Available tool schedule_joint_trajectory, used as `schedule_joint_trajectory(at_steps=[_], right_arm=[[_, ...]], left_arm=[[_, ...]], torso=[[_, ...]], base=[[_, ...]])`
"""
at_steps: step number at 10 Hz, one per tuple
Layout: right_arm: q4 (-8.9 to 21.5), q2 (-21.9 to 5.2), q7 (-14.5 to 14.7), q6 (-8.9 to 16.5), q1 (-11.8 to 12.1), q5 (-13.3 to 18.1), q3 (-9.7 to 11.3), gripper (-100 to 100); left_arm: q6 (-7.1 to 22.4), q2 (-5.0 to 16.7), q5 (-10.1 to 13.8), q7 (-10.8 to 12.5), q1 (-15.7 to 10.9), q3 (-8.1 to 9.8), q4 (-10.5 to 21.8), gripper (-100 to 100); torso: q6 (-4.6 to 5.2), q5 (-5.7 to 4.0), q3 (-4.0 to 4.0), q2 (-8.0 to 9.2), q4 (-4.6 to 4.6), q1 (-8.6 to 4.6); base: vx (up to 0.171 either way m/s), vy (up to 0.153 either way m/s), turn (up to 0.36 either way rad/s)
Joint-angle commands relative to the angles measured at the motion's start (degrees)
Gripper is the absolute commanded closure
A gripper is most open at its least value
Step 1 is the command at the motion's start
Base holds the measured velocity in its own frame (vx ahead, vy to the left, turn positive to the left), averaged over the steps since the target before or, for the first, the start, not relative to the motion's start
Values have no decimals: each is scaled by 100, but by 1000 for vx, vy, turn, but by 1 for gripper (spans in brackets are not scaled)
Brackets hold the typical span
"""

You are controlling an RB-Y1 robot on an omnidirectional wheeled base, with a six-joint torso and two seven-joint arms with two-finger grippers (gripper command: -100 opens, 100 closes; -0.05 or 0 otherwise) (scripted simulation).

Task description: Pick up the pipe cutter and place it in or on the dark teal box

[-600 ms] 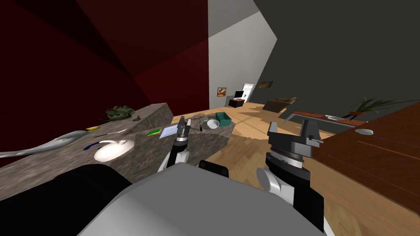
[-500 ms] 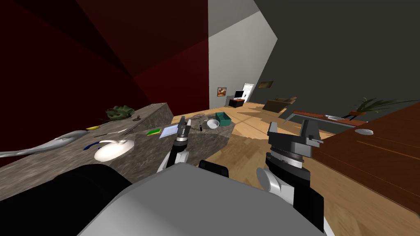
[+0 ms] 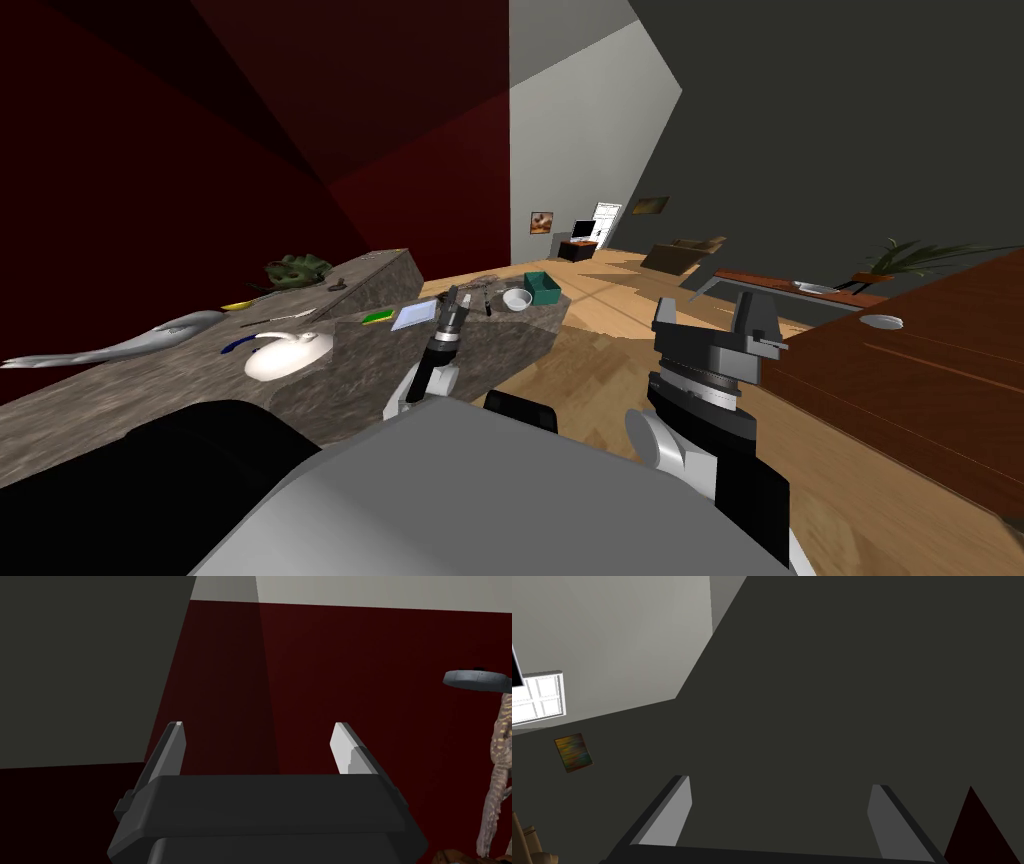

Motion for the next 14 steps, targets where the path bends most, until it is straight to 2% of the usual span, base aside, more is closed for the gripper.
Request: schedule_joint_trajectory(at_steps=[1, 9, 10, 14], right_arm=[[0, 0, 0, 0, 0, 0, 0, 0], [0, -1, 0, 0, 1, 0, 0, 0], [0, -1, 0, 0, 1, 0, 0, 0], [0, -1, 0, 0, 1, 0, -1, 0]], left_arm=[[193, 116, 147, 160, -109, 15, 179, -100], [901, 317, 837, 813, -617, 96, 1009, -100], [1050, 356, 1025, 977, -708, 100, 1179, -100], [1301, 394, 1483, 1322, -841, 90, 1461, -100]], torso=[[0, 0, 0, 0, 0, 0], [0, 2, -10, -19, -3, 14], [-1, 2, -10, -18, -3, 14], [-1, 2, -23, -43, -8, 14]], base=[[-100, -116, 47], [-60, -63, 38], [-40, -76, 73], [16, -55, 57]])
